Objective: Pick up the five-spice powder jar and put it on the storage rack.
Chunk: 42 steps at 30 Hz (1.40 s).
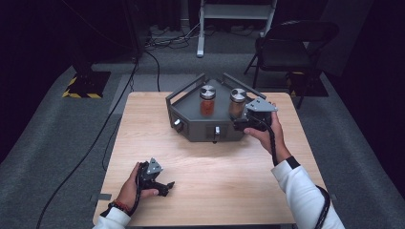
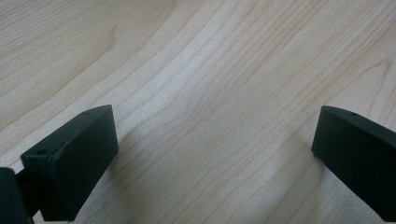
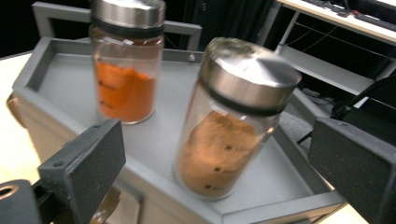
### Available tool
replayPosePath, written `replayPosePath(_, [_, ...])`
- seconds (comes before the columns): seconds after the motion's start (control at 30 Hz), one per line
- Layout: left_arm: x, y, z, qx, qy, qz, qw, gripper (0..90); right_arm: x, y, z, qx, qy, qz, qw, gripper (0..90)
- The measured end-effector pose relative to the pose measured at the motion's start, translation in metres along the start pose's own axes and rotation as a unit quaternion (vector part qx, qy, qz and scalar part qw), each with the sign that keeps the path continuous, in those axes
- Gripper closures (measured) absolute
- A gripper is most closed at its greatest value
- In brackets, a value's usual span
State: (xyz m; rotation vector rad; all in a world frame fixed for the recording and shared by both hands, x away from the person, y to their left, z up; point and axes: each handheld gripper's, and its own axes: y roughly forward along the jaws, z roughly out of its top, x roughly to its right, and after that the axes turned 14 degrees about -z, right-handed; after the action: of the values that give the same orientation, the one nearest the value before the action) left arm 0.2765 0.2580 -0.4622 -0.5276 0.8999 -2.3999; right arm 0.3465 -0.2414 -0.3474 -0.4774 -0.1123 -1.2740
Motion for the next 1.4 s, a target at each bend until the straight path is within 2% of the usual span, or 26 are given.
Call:
replayPosePath(0.7, [0.0,0.0,0.0,0.0,0.0,0.0,1.0,0.1,-0.009,-0.01,-0.045,-0.014,-0.008,0.031,0.9994,3.7])
replayPosePath(0.93, [0.0,0.0,0.0,0.0,0.0,0.0,1.0,0.1,-0.012,-0.016,-0.056,-0.024,-0.026,0.038,0.9987,3.7])
replayPosePath(1.17, [0.0,0.0,0.0,0.0,0.0,0.0,1.0,0.1,-0.012,-0.018,-0.067,-0.039,-0.03,0.047,0.9977,3.7])
replayPosePath(1.4, [0.0,0.0,0.0,0.0,0.0,0.0,1.0,0.1,-0.012,-0.019,-0.075,-0.058,-0.048,0.067,0.9949,3.7])
